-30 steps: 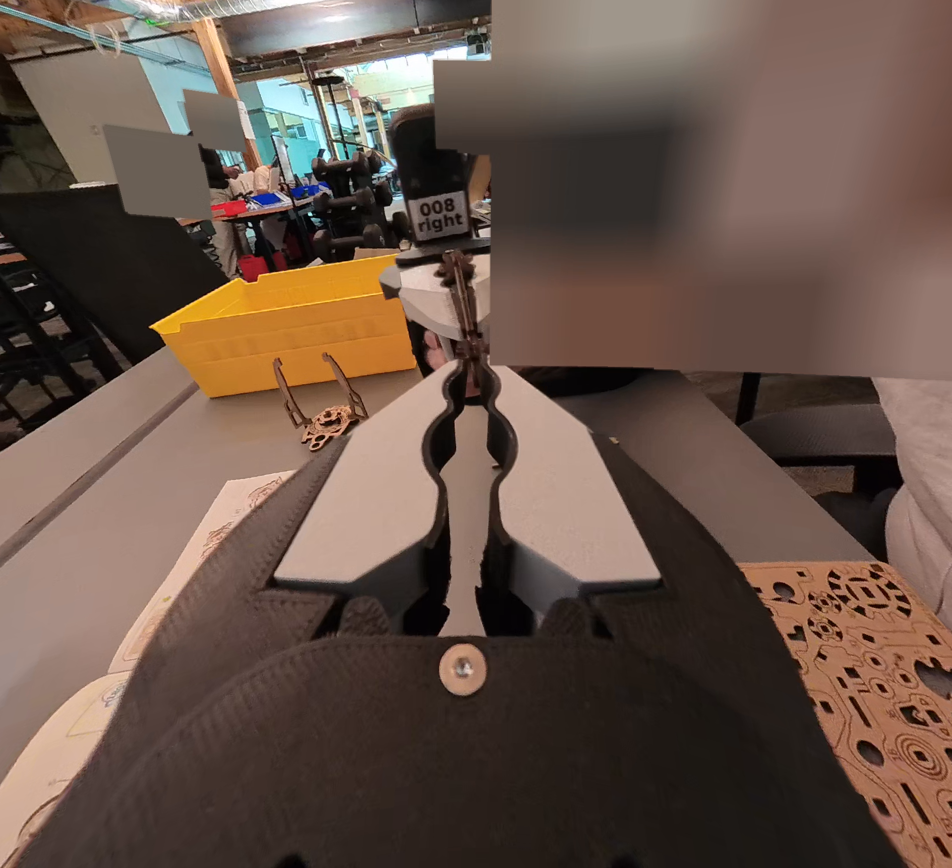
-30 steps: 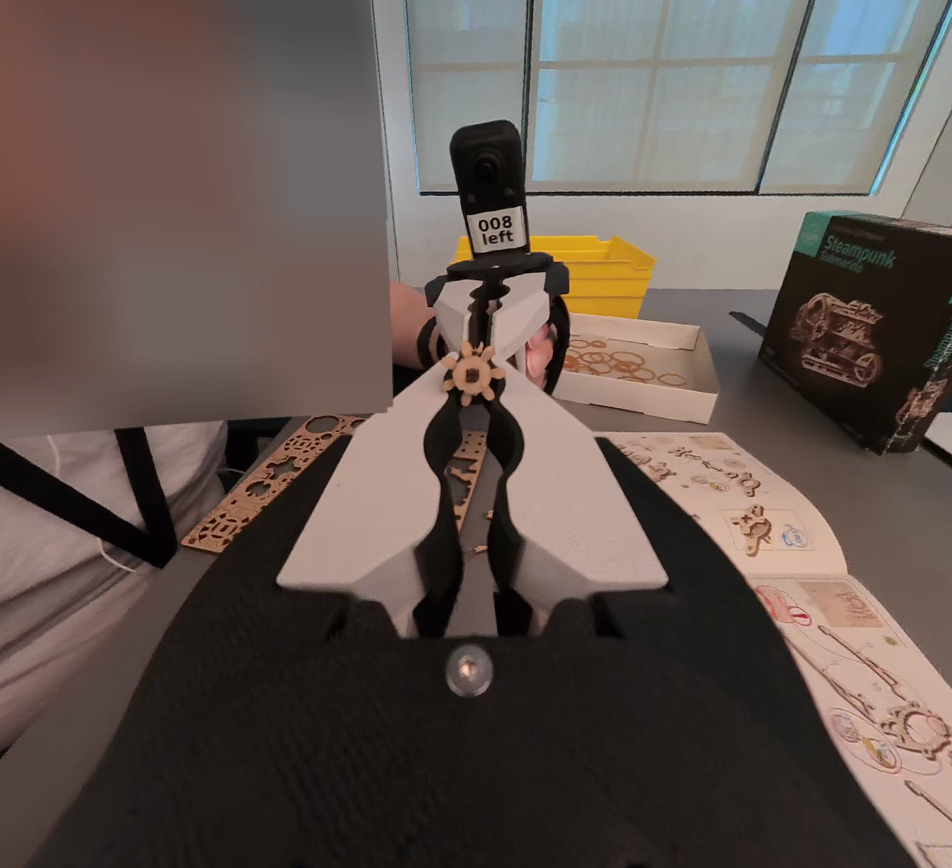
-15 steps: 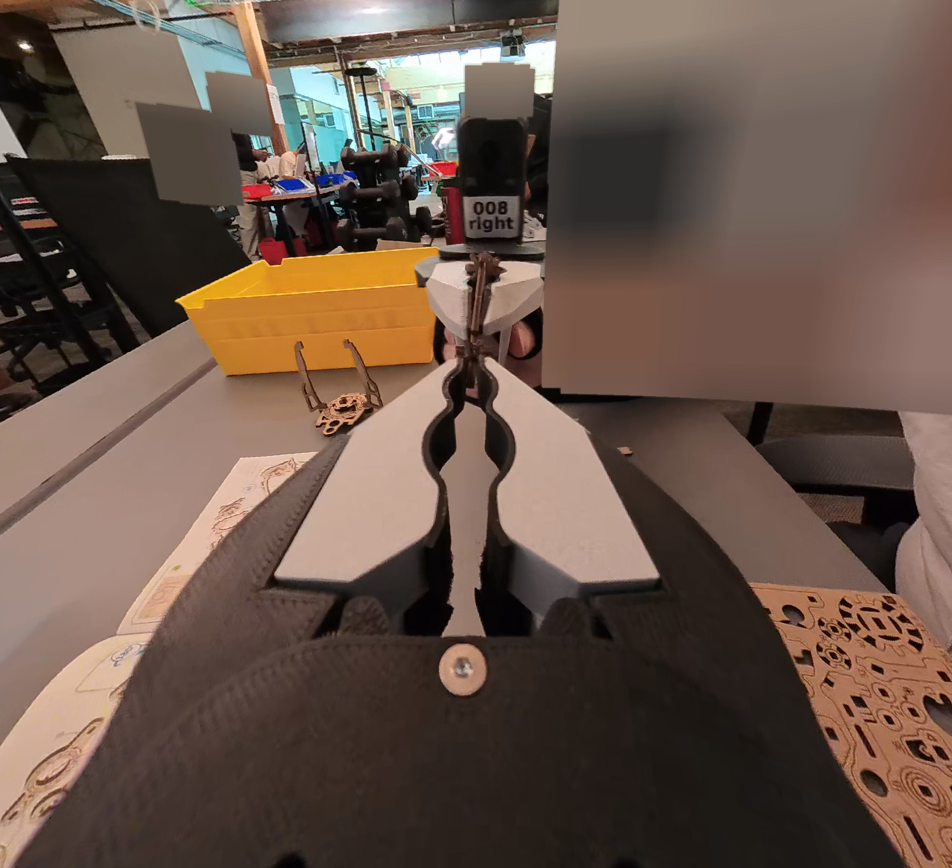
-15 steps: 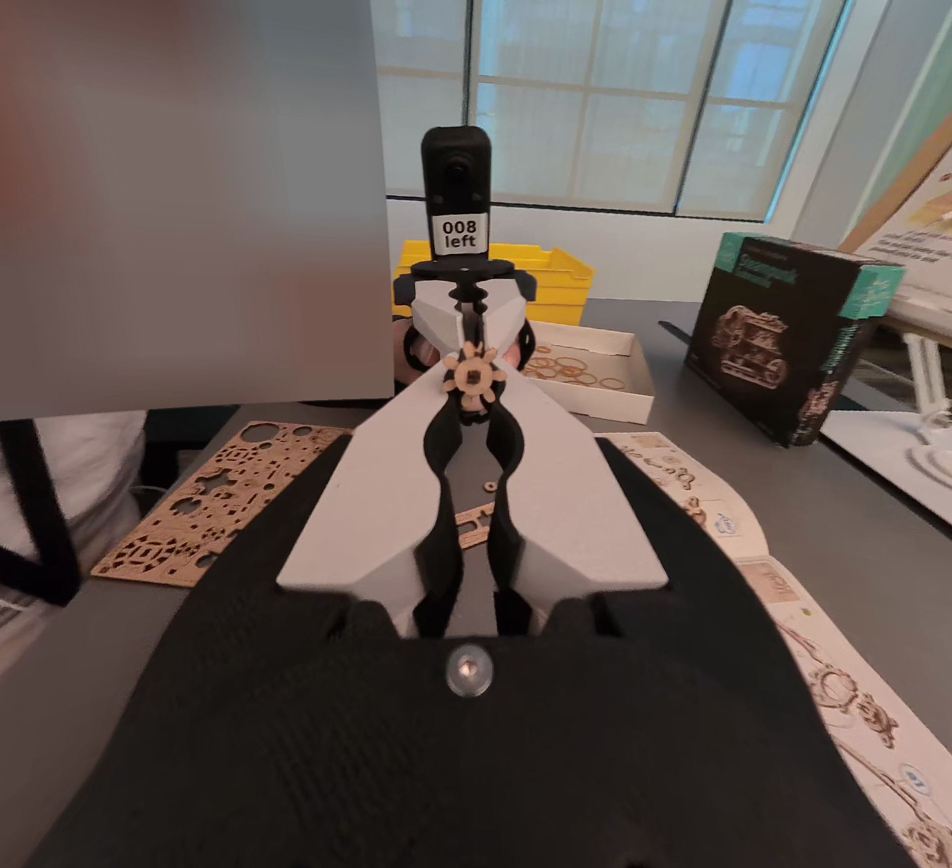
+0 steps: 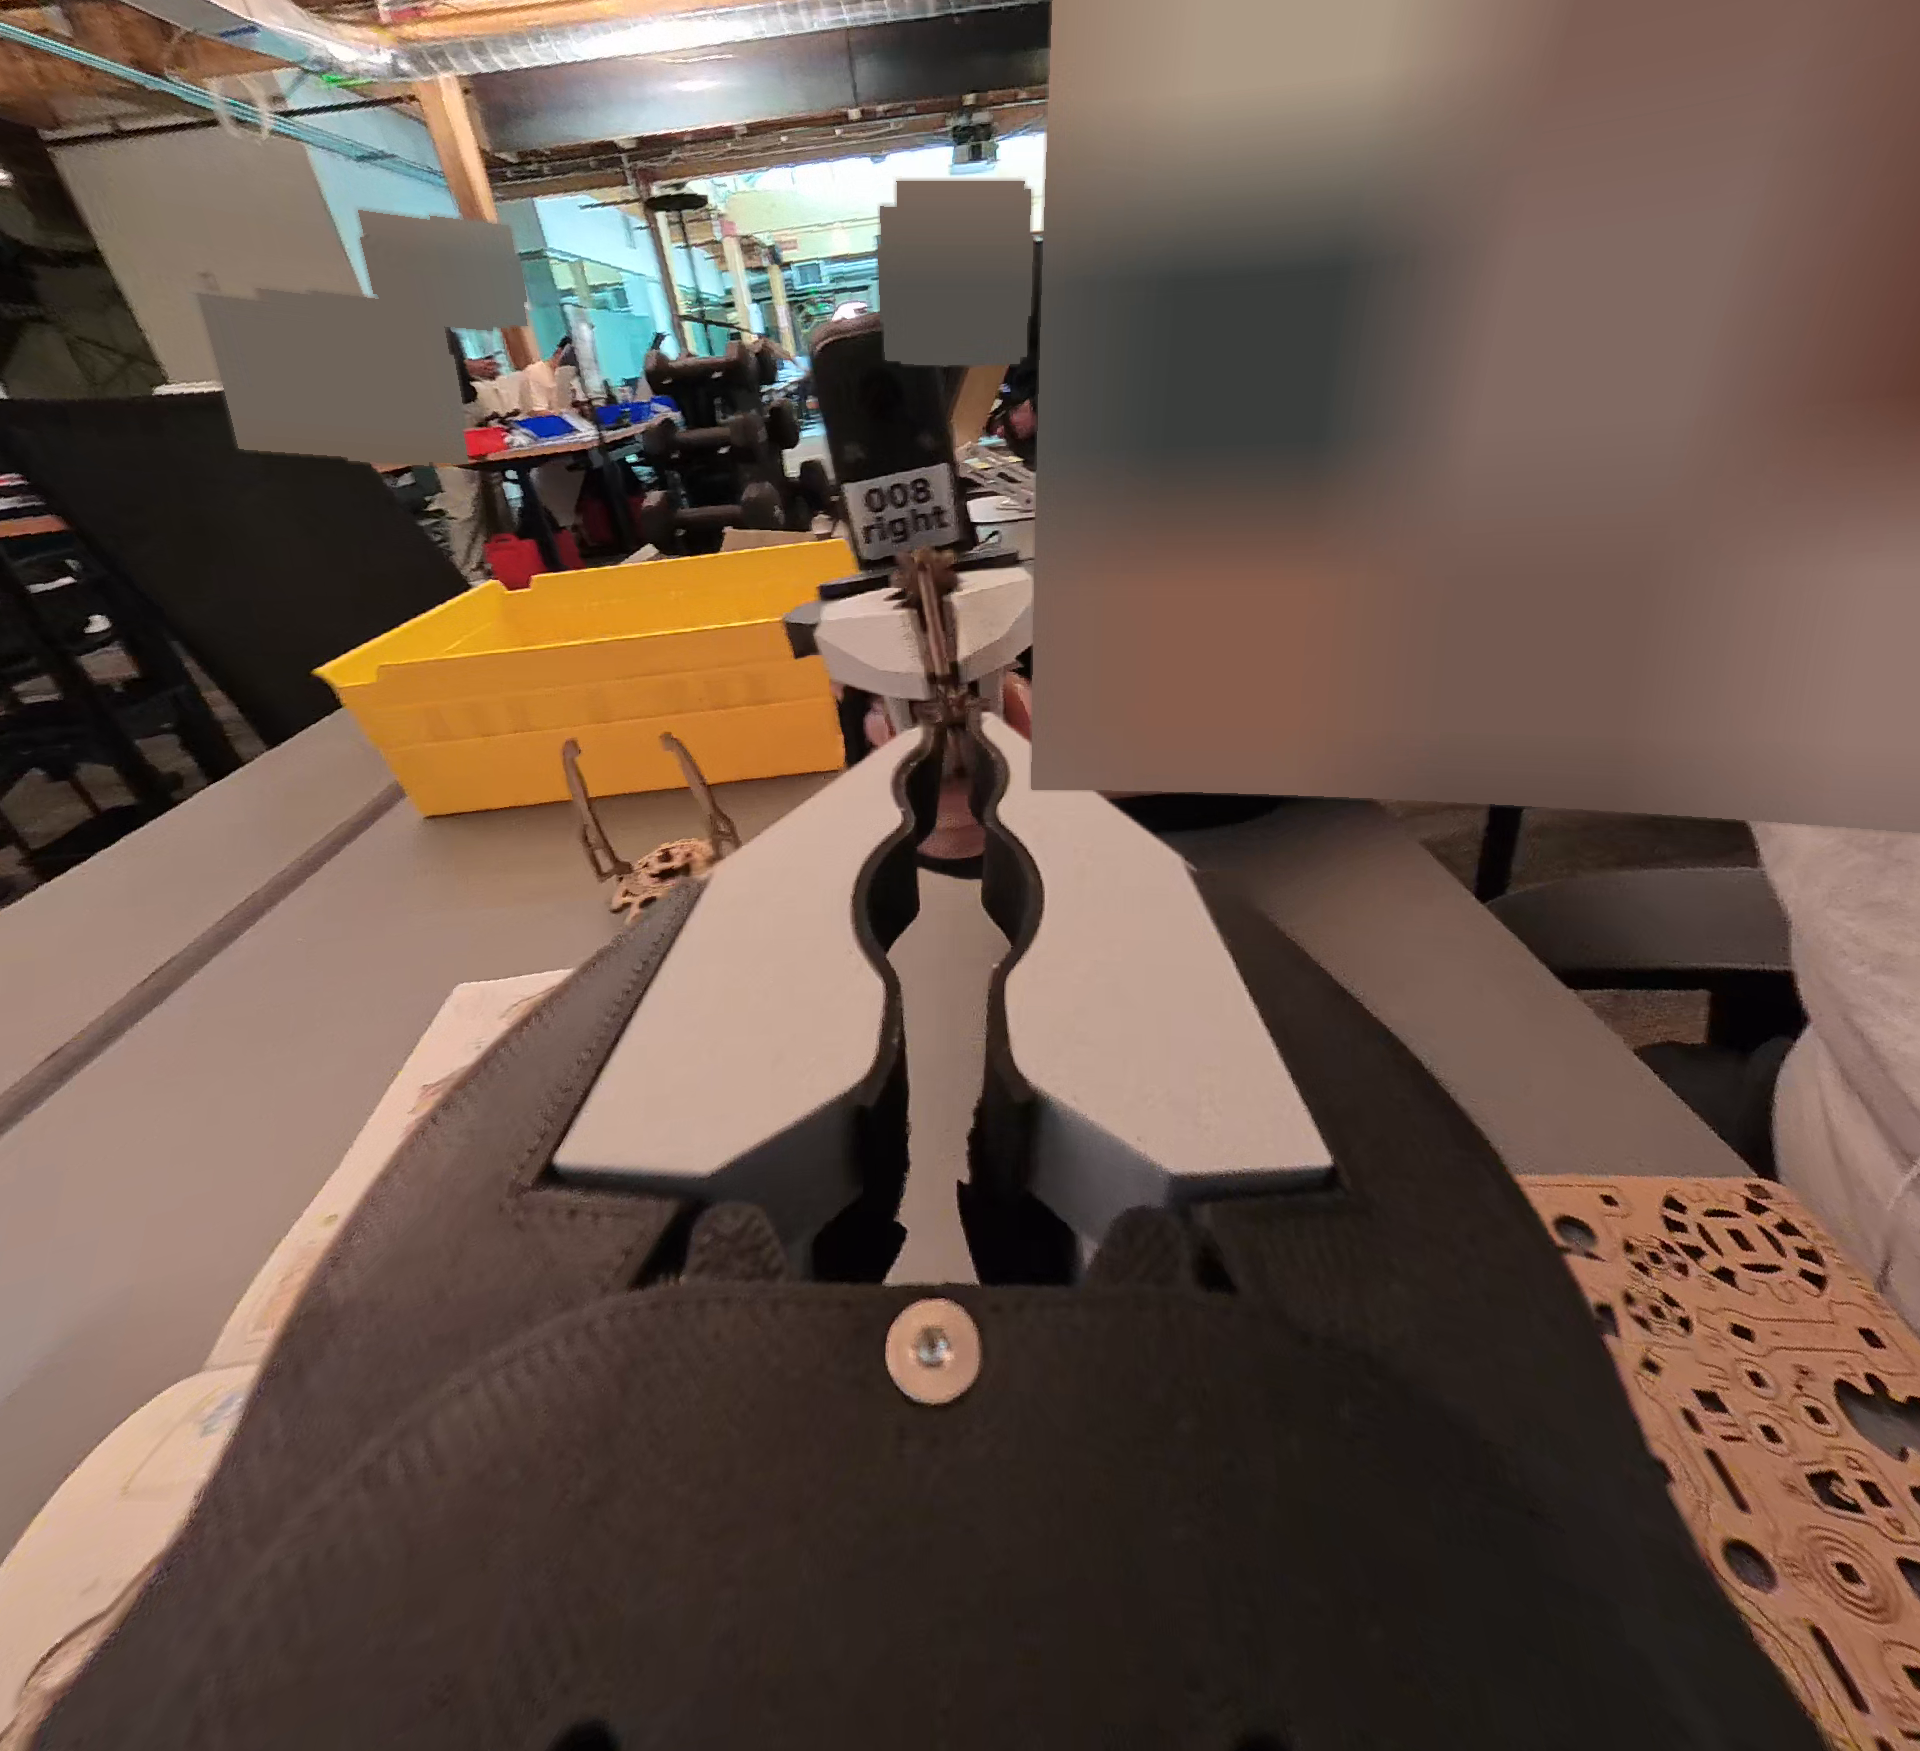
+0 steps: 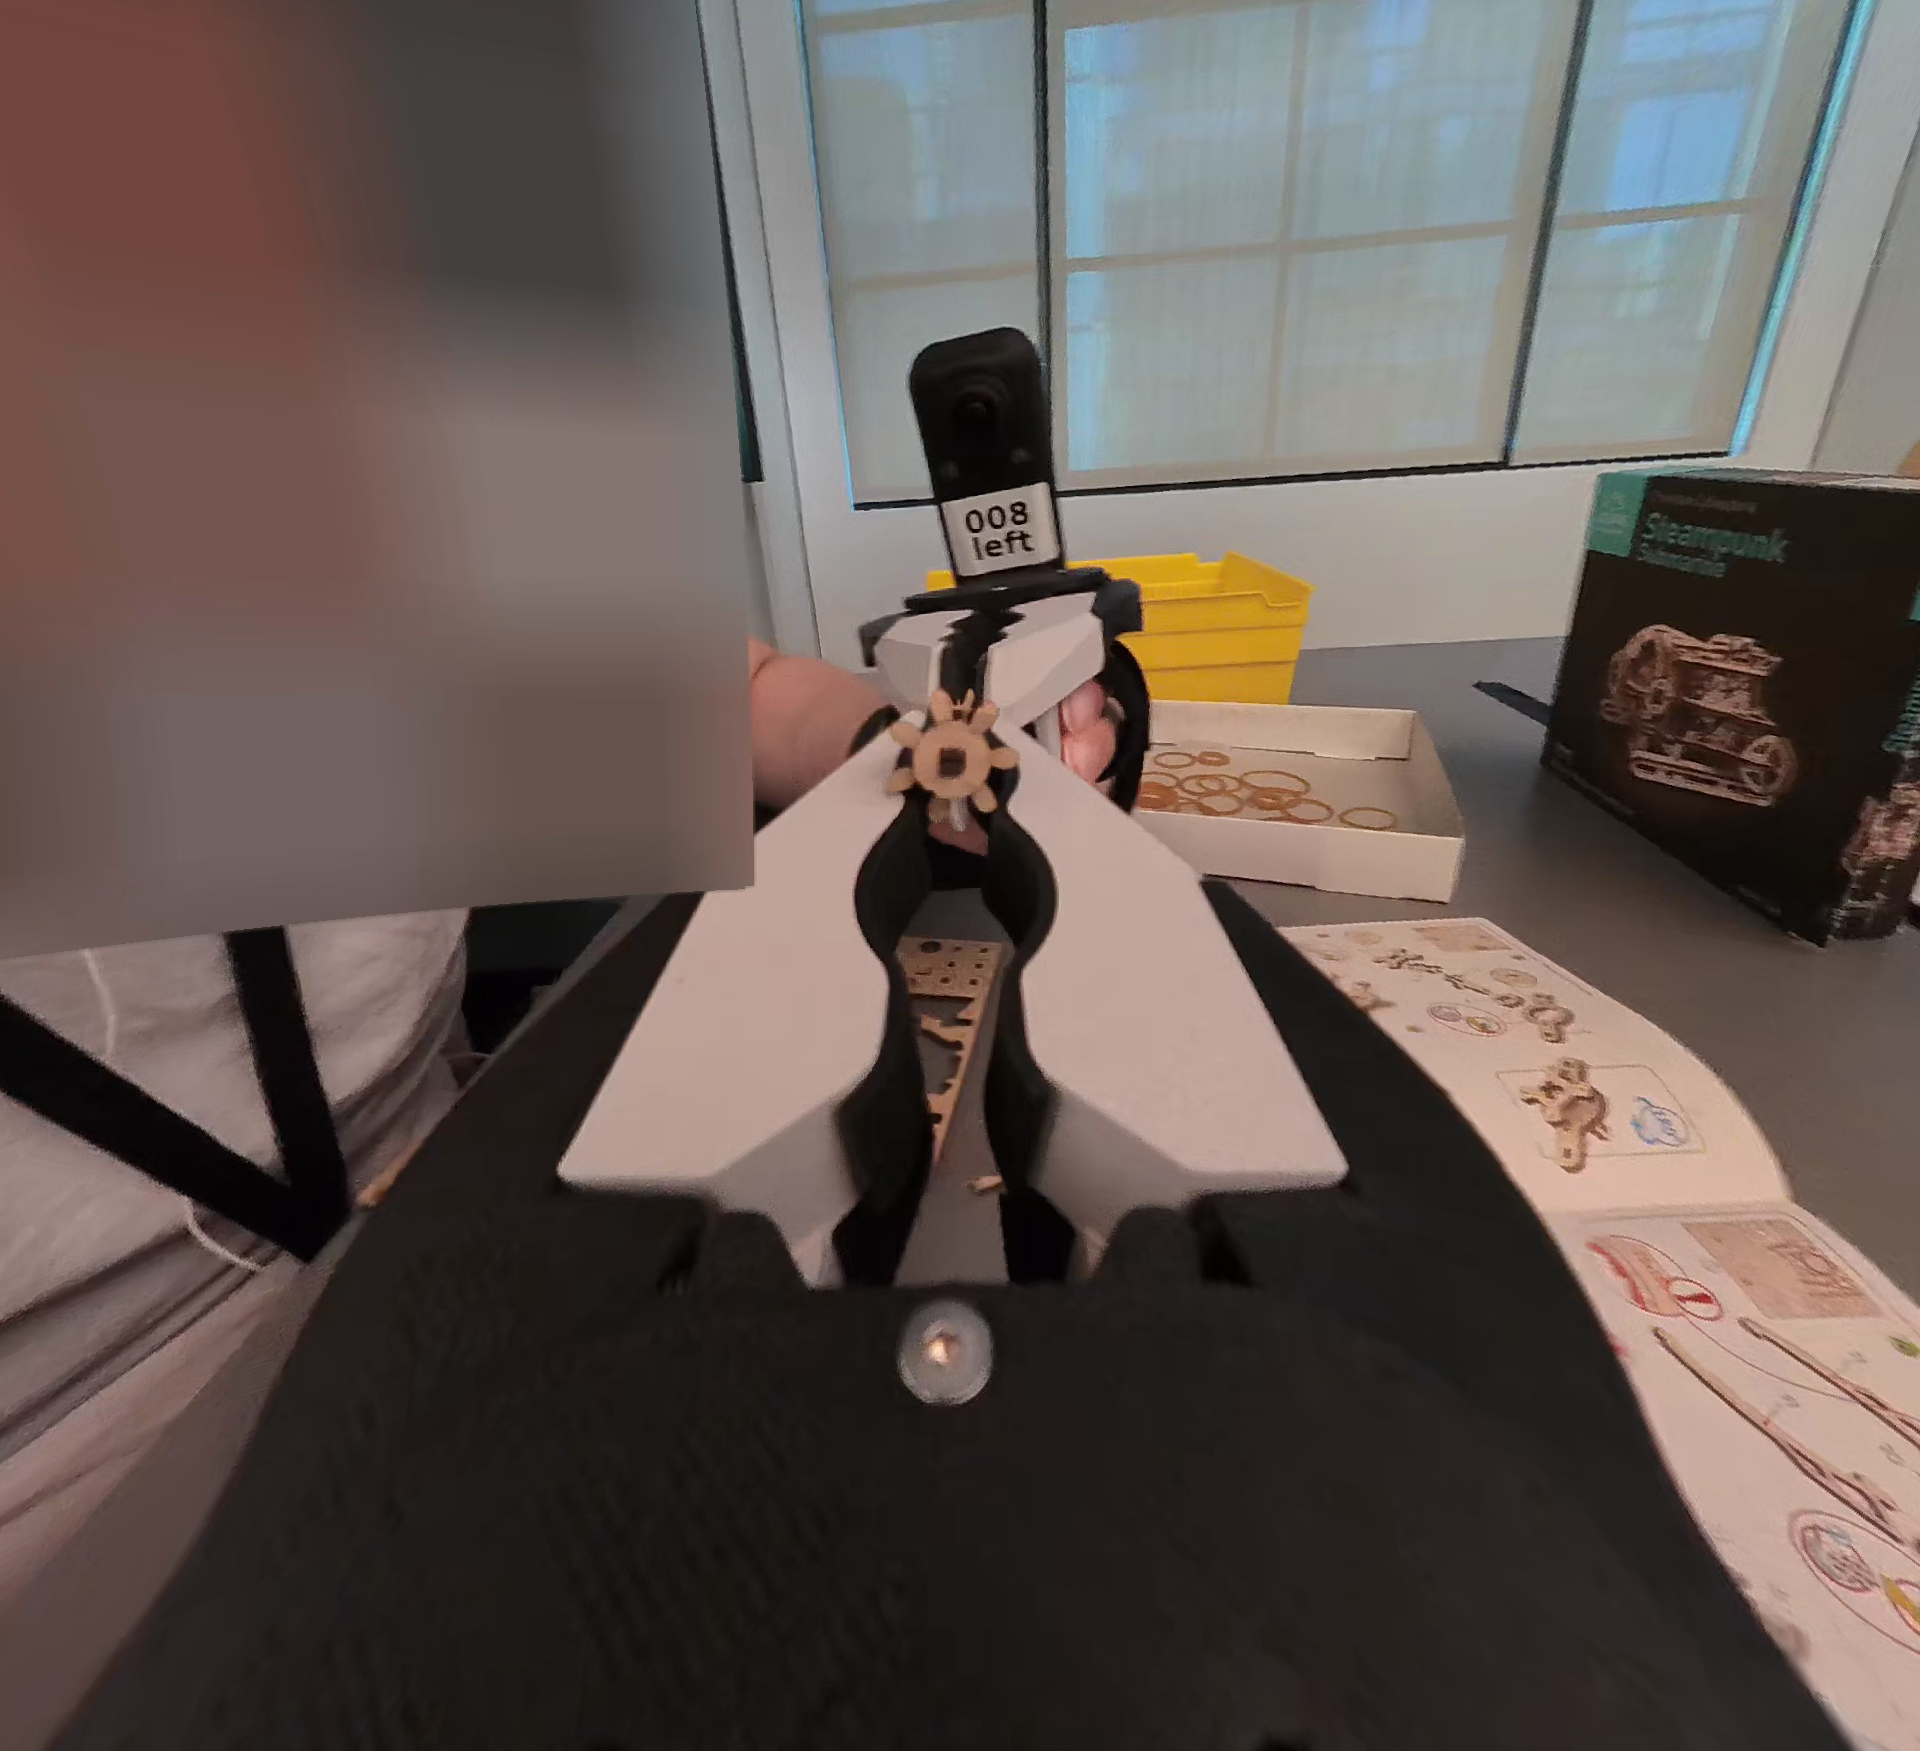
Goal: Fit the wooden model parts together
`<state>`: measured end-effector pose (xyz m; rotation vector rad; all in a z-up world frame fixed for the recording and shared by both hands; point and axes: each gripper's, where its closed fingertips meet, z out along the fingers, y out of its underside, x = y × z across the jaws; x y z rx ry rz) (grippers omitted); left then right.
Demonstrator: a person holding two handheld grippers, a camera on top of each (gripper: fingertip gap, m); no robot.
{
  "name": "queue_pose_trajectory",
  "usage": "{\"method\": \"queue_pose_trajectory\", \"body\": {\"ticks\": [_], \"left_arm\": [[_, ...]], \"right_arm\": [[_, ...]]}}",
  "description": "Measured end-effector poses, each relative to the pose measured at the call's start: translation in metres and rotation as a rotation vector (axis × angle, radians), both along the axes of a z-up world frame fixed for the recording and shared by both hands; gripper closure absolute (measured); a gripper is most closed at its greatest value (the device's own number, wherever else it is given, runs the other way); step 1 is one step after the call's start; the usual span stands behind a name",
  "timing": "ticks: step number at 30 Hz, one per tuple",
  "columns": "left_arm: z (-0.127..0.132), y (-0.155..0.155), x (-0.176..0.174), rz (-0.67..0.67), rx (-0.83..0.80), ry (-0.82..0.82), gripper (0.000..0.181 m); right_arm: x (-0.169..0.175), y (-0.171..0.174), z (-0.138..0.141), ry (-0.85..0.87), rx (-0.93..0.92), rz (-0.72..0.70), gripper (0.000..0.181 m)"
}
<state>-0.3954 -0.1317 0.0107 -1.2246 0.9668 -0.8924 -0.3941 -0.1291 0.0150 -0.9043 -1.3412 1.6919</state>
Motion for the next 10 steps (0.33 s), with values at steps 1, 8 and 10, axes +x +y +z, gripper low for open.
{"method": "queue_pose_trajectory", "body": {"ticks": [1,8,10], "left_arm": [[0.0010,0.0012,-0.0004,0.018,0.006,-0.003,0.181],[0.0056,0.0097,-0.0050,0.111,0.025,-0.039,0.181],[0.0059,0.0085,-0.0045,0.090,0.011,-0.049,0.181]], "right_arm": [[-0.0004,0.0017,0.0005,0.009,0.019,-0.029,0.179],[-0.0038,0.0089,0.0046,0.057,0.038,-0.162,0.179],[-0.0040,0.0088,0.0047,0.055,0.019,-0.151,0.179]]}}
